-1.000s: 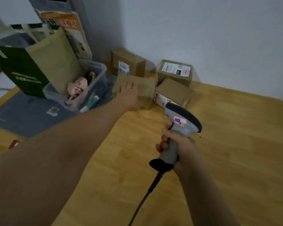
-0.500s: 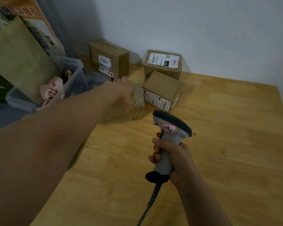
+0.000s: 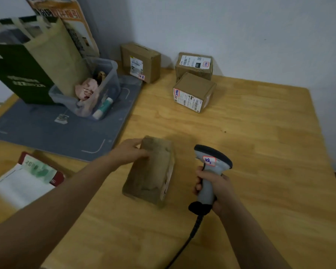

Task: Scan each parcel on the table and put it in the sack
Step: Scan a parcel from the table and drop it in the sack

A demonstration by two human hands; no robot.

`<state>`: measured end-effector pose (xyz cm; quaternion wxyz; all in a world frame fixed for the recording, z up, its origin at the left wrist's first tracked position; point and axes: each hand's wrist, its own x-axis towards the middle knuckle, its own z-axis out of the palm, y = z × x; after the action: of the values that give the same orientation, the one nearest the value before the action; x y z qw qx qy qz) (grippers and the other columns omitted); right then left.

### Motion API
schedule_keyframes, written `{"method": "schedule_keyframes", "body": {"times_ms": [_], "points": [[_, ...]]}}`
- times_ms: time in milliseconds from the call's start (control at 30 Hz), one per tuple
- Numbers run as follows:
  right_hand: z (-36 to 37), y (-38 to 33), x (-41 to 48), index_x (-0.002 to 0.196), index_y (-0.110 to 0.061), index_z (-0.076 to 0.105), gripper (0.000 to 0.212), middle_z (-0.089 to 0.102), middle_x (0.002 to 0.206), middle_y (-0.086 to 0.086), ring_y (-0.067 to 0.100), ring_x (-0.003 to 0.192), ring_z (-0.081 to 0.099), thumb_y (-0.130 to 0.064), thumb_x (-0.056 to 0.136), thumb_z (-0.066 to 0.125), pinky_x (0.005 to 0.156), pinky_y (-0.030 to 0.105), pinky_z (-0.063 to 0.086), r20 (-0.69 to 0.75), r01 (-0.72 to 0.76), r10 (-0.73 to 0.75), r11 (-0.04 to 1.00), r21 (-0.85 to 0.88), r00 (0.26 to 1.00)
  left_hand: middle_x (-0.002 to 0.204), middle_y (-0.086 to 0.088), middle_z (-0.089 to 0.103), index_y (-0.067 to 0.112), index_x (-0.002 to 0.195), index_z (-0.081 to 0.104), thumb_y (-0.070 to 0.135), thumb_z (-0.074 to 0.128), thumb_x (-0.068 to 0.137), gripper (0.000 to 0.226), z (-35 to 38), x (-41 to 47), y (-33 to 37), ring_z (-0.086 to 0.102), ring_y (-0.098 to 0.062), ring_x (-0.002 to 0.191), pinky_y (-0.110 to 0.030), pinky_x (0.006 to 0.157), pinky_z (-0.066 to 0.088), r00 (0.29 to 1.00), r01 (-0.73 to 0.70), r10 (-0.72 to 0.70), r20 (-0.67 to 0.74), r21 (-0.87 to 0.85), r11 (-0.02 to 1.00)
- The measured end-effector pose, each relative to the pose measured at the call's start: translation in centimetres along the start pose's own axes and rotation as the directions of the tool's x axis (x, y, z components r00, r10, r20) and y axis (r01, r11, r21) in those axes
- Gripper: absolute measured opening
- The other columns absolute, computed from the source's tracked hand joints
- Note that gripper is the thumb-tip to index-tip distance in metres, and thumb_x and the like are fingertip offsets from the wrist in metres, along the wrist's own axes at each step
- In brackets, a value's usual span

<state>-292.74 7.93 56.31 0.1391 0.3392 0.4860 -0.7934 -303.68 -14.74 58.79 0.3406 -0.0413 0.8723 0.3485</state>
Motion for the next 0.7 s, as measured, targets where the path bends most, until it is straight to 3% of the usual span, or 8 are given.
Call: {"method": "schedule_keyframes", "body": {"times_ms": [67,133,267,367,433,533,600,700], "points": [[0.0,0.4,-0.9,0.081,0.001,0.060,0.004,0.054,0.058,0.012,0.020,0.045,0.049,0.003,0.082,0.063,0.050,0.032,0.050,0.004,-0.003,0.003,1.000,0.000,1.000,0.153,-0.012,0.031,0.026,0.154,0.016,0.063,0.052,0.087,0.085,1.7,-2.4,-0.1,0.039,-0.030,0.134,-0.042,0.104,0.039,0.986,0.014,0.033,-0.164,0.274,0.962],[0.2,0.5,-1.7,0.080,0.001,0.061,0.005,0.055,0.058,0.012,0.019,0.044,0.049,0.004,0.082,0.064,0.050,0.032,0.051,0.010,0.001,-0.001,1.000,0.007,1.000,0.160,-0.017,0.008,0.024,0.155,-0.004,0.088,0.039,0.072,0.113,4.6,-4.4,-0.1,0.019,-0.036,0.144,-0.050,0.109,0.030,0.982,0.109,-0.005,-0.187,0.552,0.827],[0.6,0.3,-3.3,0.083,-0.001,0.061,0.006,0.057,0.058,0.012,0.020,0.043,0.051,0.001,0.081,0.067,0.050,0.032,0.052,0.022,0.029,-0.029,0.999,-0.031,0.999,0.147,-0.021,0.020,0.027,0.153,-0.013,0.085,0.048,0.069,0.119,6.8,-5.6,-0.9,0.026,-0.037,0.134,-0.047,0.101,0.037,0.968,0.192,-0.043,-0.246,0.623,0.758],[0.7,0.2,-4.6,0.082,-0.001,0.061,0.008,0.059,0.060,0.014,0.022,0.044,0.053,-0.003,0.082,0.068,0.054,0.035,0.051,0.061,0.075,-0.070,0.993,-0.094,0.996,0.143,-0.019,0.033,0.028,0.154,0.000,0.066,0.062,0.076,0.107,4.6,-5.9,-2.2,0.037,-0.034,0.128,-0.042,0.101,0.041,0.969,0.169,-0.083,-0.233,0.378,0.910],[1.0,0.1,-5.4,0.081,-0.002,0.060,0.008,0.060,0.059,0.014,0.022,0.043,0.052,-0.004,0.082,0.068,0.052,0.033,0.049,0.096,0.108,-0.095,0.986,-0.131,0.991,0.134,-0.013,0.050,0.020,0.146,0.030,0.047,0.071,0.080,0.083,3.1,-6.5,-3.3,0.053,-0.026,0.113,-0.038,0.093,0.048,0.973,0.089,-0.095,-0.211,-0.036,0.995],[1.7,0.0,-6.6,0.082,-0.002,0.059,0.007,0.058,0.059,0.014,0.021,0.043,0.050,-0.002,0.081,0.067,0.049,0.030,0.049,0.168,0.154,-0.126,0.974,-0.166,0.978,0.113,-0.012,0.064,0.012,0.120,0.055,0.034,0.083,0.065,0.066,2.0,-7.5,-5.2,0.063,-0.022,0.091,-0.035,0.074,0.055,0.978,0.004,-0.100,-0.181,-0.469,0.883],[2.4,0.0,-7.2,0.081,-0.002,0.060,0.007,0.057,0.058,0.015,0.022,0.042,0.049,-0.001,0.081,0.067,0.050,0.031,0.048,0.207,0.186,-0.144,0.962,-0.200,0.968,0.114,-0.014,0.064,0.009,0.121,0.055,0.034,0.084,0.048,0.082,1.8,-7.9,-6.3,0.061,-0.024,0.090,-0.033,0.071,0.052,0.977,-0.056,-0.072,-0.200,-0.570,0.819],[3.5,0.0,-8.1,0.077,-0.001,0.060,0.008,0.057,0.057,0.016,0.022,0.041,0.050,0.000,0.080,0.068,0.053,0.035,0.049,0.236,0.235,-0.173,0.934,-0.268,0.956,0.120,-0.012,0.062,0.010,0.126,0.054,0.027,0.088,0.051,0.084,1.8,-8.3,-7.1,0.062,-0.026,0.102,-0.036,0.080,0.053,0.972,-0.112,-0.050,-0.230,-0.638,0.762]]}}
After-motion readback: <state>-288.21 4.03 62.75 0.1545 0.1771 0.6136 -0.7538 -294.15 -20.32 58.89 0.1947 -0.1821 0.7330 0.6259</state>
